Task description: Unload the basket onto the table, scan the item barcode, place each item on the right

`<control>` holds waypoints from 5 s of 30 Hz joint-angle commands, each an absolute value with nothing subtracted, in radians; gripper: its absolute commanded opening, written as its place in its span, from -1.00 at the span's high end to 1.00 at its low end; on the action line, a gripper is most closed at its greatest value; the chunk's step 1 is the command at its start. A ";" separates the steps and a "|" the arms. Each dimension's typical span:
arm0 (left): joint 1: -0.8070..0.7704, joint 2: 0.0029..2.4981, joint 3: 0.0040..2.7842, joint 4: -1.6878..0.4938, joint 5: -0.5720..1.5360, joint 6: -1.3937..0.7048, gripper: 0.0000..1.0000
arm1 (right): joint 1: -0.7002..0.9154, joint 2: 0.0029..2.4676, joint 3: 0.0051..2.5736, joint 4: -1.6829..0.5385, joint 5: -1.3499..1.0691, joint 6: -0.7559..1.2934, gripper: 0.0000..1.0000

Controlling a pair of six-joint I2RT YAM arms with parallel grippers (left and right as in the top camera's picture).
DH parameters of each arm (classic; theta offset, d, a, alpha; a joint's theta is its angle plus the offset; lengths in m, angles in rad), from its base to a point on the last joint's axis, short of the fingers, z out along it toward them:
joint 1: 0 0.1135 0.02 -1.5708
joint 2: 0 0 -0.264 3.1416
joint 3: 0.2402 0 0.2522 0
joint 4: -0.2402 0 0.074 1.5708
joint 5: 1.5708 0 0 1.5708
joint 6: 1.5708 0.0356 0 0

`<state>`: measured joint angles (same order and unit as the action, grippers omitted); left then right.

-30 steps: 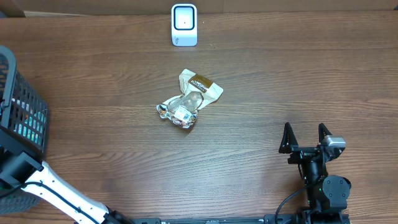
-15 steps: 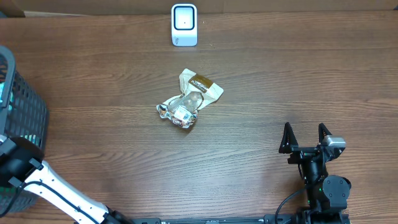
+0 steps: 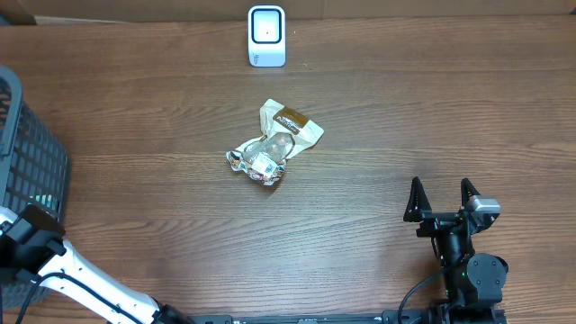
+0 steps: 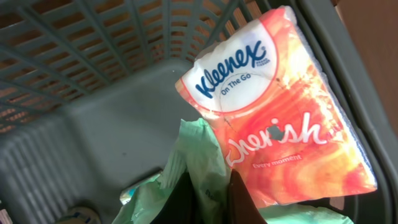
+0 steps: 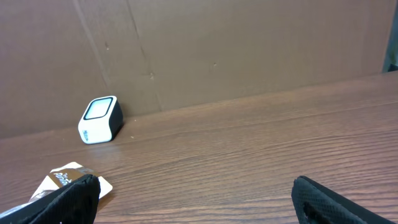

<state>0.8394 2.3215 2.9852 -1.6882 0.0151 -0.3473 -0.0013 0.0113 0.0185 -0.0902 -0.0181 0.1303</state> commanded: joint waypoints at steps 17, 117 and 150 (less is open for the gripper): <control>0.749 2.026 3.002 -1.690 0.448 -0.304 0.92 | -0.009 0.005 0.008 -0.084 -0.009 0.126 -1.00; 1.002 2.167 1.874 -1.330 0.067 -0.060 -0.64 | -0.009 0.005 0.008 -0.084 -0.009 0.126 -1.00; 0.875 2.275 1.866 -1.260 0.040 -0.097 0.92 | -0.009 0.005 0.008 -0.084 -0.009 0.126 -1.00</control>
